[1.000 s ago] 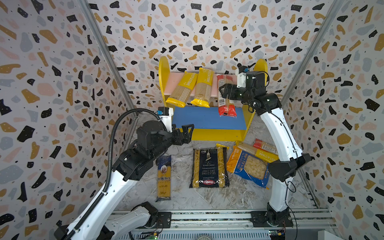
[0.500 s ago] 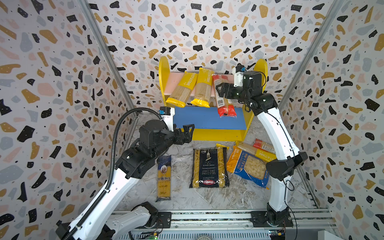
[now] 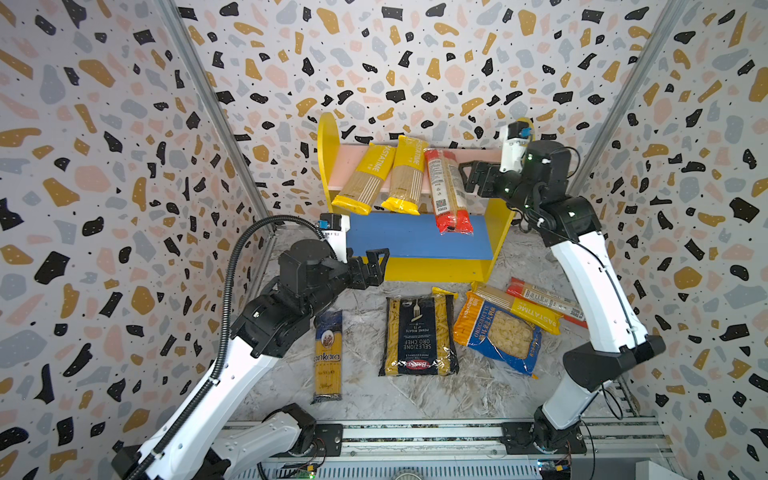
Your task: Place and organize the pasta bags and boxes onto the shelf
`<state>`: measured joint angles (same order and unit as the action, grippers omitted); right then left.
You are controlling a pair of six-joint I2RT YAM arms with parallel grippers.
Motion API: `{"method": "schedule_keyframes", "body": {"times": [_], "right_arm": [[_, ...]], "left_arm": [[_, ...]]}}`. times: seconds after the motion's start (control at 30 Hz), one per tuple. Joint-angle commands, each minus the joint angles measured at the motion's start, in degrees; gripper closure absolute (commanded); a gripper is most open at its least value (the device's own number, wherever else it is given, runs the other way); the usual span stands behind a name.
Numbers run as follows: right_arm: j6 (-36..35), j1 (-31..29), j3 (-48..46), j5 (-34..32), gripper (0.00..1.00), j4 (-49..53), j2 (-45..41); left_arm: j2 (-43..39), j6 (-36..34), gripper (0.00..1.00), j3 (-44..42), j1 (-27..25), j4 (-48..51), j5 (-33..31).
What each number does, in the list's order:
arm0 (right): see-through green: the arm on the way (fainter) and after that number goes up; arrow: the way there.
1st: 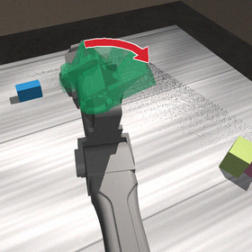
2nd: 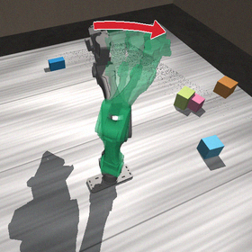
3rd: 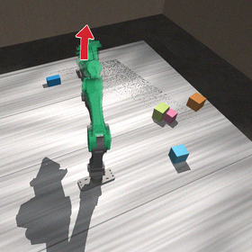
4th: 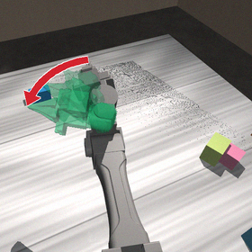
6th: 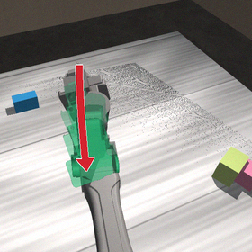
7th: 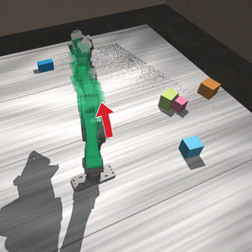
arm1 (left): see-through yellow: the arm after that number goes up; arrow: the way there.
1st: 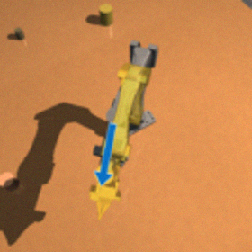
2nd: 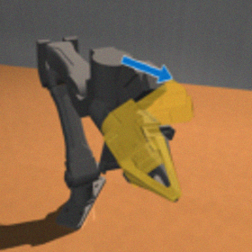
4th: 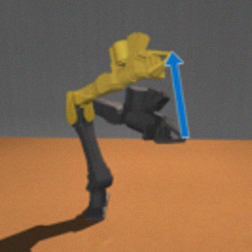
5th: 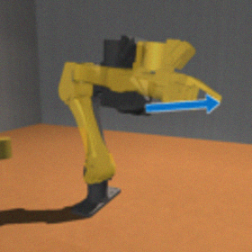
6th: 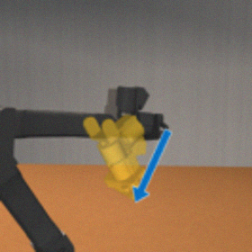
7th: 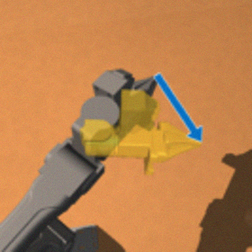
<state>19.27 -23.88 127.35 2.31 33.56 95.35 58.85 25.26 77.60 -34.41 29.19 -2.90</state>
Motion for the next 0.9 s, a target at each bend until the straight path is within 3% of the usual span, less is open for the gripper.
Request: {"method": "schedule_keyframes", "body": {"times": [0.0,0.23,0.4,0.63,0.87], "right_arm": [[2.8,-0.1,-5.6,0.4,0.06,-1.4,-6.7],[10.8,-0.7,-34.8,8.3,0.06,-8.1,-25.4],[14.4,-0.2,-48.2,14.9,0.06,-15.6,-32.0],[22.9,2.2,-56.9,25.5,0.06,-29.7,-32.2],[24.1,2.7,-56.2,27.5,0.08,-33.1,-31.4]], "left_arm": [[-1.2,0.1,0.03,1.0,0.0,-0.5,-0.1],[-3.4,0.4,0.03,-2.8,0.0,0.8,-0.2],[-5.1,0.8,0.03,-6.7,0.0,1.0,-0.1],[-7.0,1.2,0.03,-9.5,0.0,2.3,-2.3],[-7.3,1.4,0.03,-8.7,0.0,3.1,-3.1]]}}
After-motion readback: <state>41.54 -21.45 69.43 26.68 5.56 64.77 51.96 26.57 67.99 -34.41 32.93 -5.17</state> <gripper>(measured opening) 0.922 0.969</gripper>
